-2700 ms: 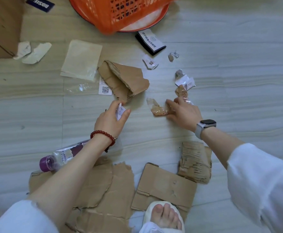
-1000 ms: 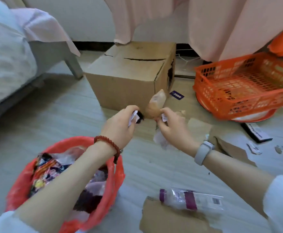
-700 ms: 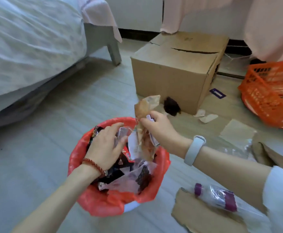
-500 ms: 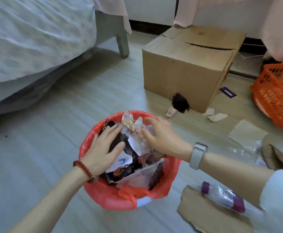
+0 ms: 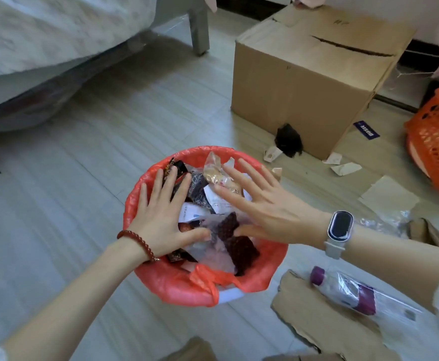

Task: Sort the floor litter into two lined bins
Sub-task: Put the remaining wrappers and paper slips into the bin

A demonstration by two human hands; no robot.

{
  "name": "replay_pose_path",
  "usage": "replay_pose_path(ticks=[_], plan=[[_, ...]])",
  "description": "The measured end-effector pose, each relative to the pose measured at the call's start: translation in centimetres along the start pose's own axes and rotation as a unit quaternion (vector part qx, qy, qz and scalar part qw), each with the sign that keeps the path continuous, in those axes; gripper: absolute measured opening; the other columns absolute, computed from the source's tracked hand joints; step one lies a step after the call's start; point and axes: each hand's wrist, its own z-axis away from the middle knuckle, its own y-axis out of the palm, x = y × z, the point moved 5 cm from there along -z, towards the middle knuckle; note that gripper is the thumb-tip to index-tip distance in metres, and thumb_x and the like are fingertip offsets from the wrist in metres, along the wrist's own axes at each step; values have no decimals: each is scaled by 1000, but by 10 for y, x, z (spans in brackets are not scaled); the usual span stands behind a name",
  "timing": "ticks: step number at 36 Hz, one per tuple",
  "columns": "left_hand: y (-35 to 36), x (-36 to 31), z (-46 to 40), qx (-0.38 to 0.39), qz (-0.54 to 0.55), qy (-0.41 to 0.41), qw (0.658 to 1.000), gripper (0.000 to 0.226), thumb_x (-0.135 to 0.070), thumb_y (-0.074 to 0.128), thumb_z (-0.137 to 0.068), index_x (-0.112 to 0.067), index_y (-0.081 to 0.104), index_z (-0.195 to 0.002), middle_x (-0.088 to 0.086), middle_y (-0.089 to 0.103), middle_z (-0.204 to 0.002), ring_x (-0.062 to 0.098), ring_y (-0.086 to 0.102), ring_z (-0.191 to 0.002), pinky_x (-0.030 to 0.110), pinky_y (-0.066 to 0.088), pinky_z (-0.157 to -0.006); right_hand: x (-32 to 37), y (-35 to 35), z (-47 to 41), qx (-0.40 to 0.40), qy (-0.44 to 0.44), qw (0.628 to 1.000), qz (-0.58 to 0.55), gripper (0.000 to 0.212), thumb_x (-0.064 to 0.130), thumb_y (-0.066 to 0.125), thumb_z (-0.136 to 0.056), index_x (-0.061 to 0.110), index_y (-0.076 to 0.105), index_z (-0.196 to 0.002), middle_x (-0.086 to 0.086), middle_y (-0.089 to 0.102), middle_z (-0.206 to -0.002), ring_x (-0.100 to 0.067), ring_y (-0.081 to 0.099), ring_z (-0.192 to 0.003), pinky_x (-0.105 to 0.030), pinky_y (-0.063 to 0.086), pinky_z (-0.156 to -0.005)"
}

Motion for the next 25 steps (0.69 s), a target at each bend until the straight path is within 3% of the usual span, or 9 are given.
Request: replay_pose_path(ticks=[4,10,12,15,19,25], plan=[[3,5,-10,-18,-57,12,998,113,-86,17,-51,-25,-27,-135,-1,-33,-145,22,-31,-135,46,-12,-113,-2,19,-36,45,56,996,-48,100,58,52,-83,33,-27,-137,-8,-20,-155,-40,-10,-142,-58,11,-113],[36,6,-18,101,-151,61,981,130,-90,15,-39,-16,-41,-130,11,-44,-139,33,-39,-130,46,-15,-112,6,76,-44,218,105,963,-119,117,68,56,-73,23,-30,-140,-7,-26,-153,-36,-12,-142,-53,19,-112],[48,8,-21,149,-178,65,970,135,-93,27,-44,-14,-42,-129,15,-41,-143,37,-36,-132,48,-14,-113,6,95,-45,271,120,946,-128,126,68,60,-69,22,-36,-136,-8,-27,-152,-35,-17,-141,-53,14,-115],[63,11,-29,221,-191,45,955,138,-87,49,-53,-13,-29,-140,15,-33,-148,38,-29,-136,48,-13,-114,4,120,-55,314,121,933,-125,131,70,62,-67,19,-41,-130,-10,-32,-150,-39,-20,-139,-55,9,-115],[83,9,-38,249,-234,35,939,136,-86,51,-55,-11,-19,-144,17,-25,-151,40,-23,-138,50,-13,-112,7,134,-60,339,142,924,-106,127,67,62,-69,14,-31,-139,-11,-32,-149,-40,-19,-139,-58,-1,-114],[96,6,-41,269,-276,14,923,133,-84,51,-59,-8,-17,-144,18,-22,-152,41,-18,-139,53,-10,-112,14,134,-60,302,165,936,-73,124,68,60,-69,10,-18,-145,-12,-23,-153,-39,-12,-141,-57,-5,-110]])
